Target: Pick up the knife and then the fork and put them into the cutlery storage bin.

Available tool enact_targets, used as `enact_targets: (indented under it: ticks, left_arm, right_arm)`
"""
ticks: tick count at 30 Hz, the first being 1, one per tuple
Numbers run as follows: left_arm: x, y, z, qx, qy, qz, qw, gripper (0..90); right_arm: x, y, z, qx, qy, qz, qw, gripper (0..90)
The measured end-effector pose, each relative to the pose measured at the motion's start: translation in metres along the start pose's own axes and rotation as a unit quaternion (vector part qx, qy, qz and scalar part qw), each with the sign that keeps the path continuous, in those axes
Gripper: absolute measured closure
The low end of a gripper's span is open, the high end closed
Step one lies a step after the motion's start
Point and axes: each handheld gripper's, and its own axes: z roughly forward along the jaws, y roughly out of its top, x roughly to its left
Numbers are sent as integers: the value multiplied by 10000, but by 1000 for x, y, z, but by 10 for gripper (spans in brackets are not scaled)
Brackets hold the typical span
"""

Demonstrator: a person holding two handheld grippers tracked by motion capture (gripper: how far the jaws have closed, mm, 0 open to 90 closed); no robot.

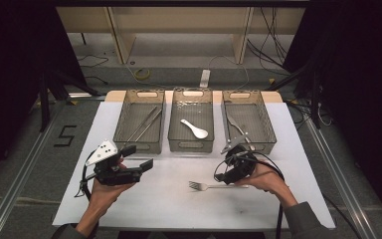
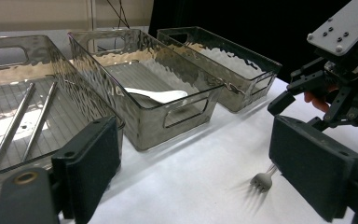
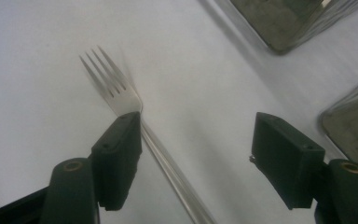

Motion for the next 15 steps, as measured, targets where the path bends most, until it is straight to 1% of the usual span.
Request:
enact_targets:
  ticks: [1,3,6,7,12,15]
  left_arm:
    - [0,0,0,2,-1,2,10000,155]
    - [0,0,0,3,-1,7,10000,155]
    - [0,0,0,14,-2,27,10000,155]
    - [0,0,0,15,0,32,10000,155]
    - [-1,0,0,14,5,45,10000,155]
    - [0,0,0,24,4,53,10000,155]
  right_arm:
    - [1,0,1,46,17,35,10000,365]
    - [1,-2,4,98,22,-32,9999,382]
    - [3,-3,7,267,15,-73,9996,413]
    - [3,-3,8,296,9,-139,9995,426]
    - [6,-6,13,450,29,-135,9989,471]
    - [7,-7,18,554,59,-245,9981,492]
